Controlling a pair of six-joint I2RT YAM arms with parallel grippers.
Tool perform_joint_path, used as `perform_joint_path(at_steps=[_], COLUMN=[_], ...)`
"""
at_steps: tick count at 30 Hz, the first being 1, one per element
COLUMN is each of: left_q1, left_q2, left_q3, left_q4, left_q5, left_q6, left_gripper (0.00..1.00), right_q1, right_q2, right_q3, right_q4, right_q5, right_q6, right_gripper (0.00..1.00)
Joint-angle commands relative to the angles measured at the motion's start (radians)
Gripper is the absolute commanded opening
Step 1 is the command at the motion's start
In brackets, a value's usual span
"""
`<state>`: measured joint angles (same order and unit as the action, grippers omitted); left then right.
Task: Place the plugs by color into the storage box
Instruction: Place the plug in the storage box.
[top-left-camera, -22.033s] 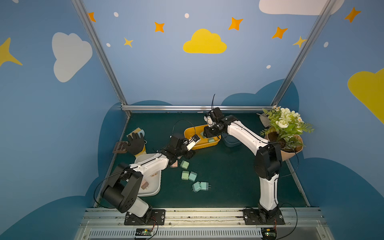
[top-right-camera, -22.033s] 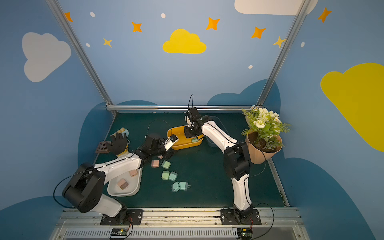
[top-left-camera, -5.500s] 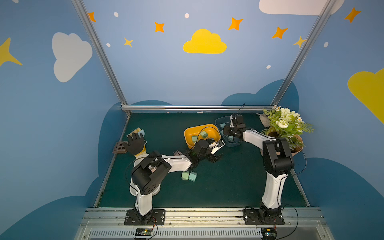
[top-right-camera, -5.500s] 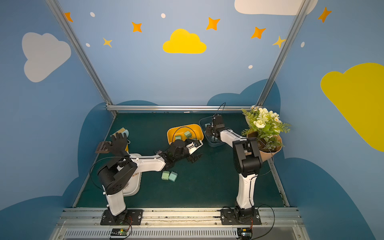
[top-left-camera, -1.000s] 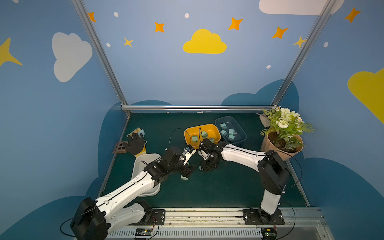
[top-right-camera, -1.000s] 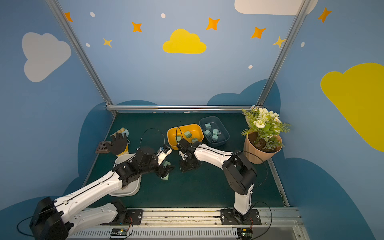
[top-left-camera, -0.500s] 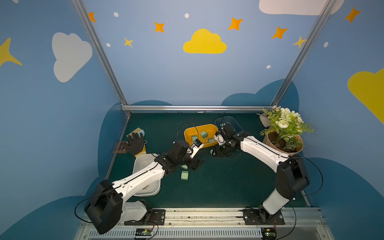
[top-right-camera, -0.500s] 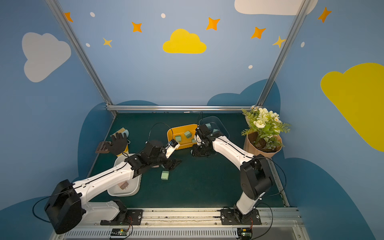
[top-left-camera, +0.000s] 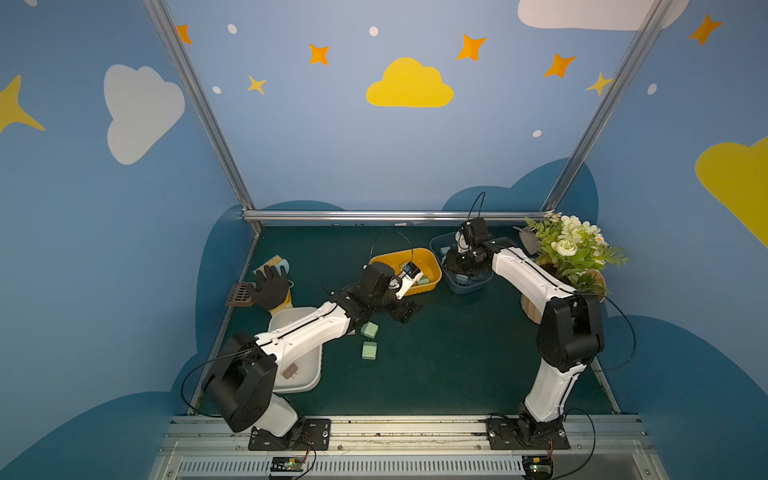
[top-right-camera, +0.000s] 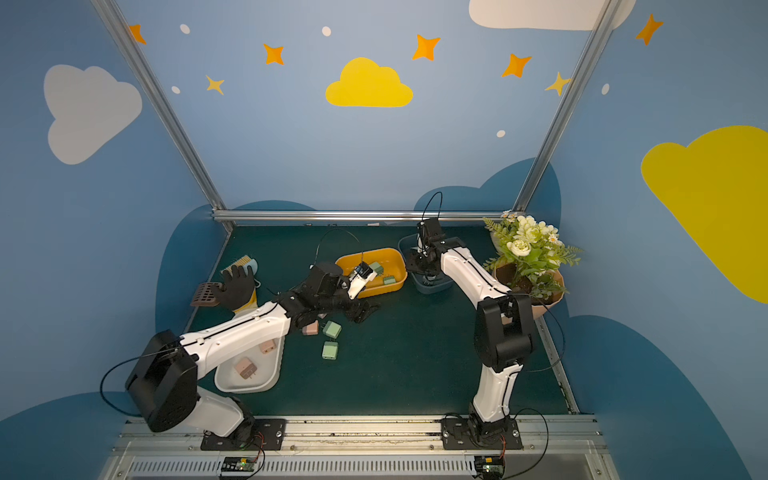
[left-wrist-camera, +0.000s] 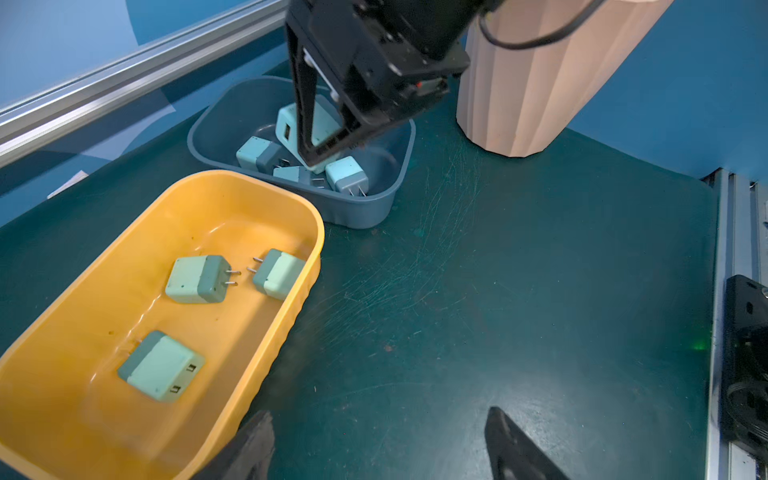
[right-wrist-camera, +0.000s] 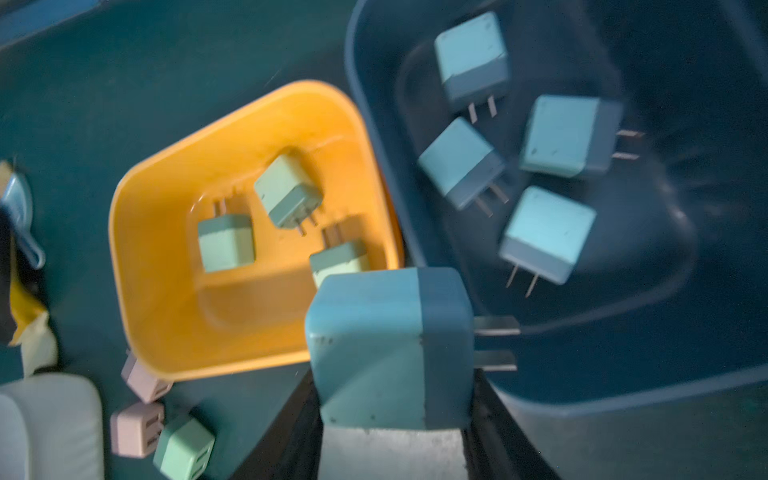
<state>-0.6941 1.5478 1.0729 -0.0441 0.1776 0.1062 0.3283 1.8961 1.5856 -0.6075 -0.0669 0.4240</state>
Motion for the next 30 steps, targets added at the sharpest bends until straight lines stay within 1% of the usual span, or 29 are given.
perform_joint_path(at_steps=[1,4,7,9,11,13,14,15,16,18,20,24,26,30], left_q1=[0.007,0.017,0.027,0.025,0.011,-0.027,-0.043,-0.056,-0.071,-0.096,-0.115,-0.139,-0.146,-0.151], left_q2=[0.047,0.076,0.063,0.043,0.025,0.013,0.012,0.012,0.013,0.017,0.024,0.032,0.030,0.021], left_q3=[0.077,0.108,0.076,0.026,-0.007,-0.023,-0.025,-0.027,-0.033,-0.039,-0.039,-0.039,-0.039,-0.033], left_q4=[-0.014,-0.015,-0.030,-0.038,-0.048,-0.059,-0.066,-0.071,-0.072,-0.066,-0.068,-0.062,-0.059,-0.063], left_q5=[0.043,0.095,0.108,0.071,-0.007,-0.087,-0.098,-0.102,-0.107,-0.115,-0.106,-0.115,-0.127,-0.168], left_q6=[0.048,0.059,0.084,0.136,0.188,0.246,0.269,0.292,0.304,0.306,0.305,0.291,0.287,0.283], left_gripper=[0.82,0.82,0.82,0.83,0.84,0.85,0.85,0.85,0.85,0.85,0.85,0.86,0.86,0.86], right_q1=[-0.061,-0.106,-0.135,-0.143,-0.144,-0.145,-0.144,-0.144,-0.144,-0.145,-0.144,-0.134,-0.128,-0.106], right_q2=[0.093,0.194,0.276,0.318,0.348,0.370,0.377,0.384,0.387,0.387,0.379,0.352,0.333,0.274], right_q3=[0.072,0.169,0.264,0.315,0.355,0.387,0.398,0.406,0.411,0.420,0.424,0.420,0.414,0.378], right_q4=[0.035,0.043,0.040,0.039,0.030,0.017,0.010,0.004,0.001,-0.013,-0.028,-0.063,-0.082,-0.100], right_q5=[0.031,-0.043,-0.090,-0.100,-0.079,-0.060,-0.050,-0.041,-0.034,-0.025,-0.021,-0.006,0.002,0.000], right_q6=[0.028,0.038,0.087,0.103,0.110,0.113,0.112,0.109,0.104,0.105,0.103,0.089,0.079,0.060], right_gripper=[0.25,0.25,0.26,0.27,0.31,0.37,0.38,0.39,0.42,0.55,0.66,0.78,0.79,0.78])
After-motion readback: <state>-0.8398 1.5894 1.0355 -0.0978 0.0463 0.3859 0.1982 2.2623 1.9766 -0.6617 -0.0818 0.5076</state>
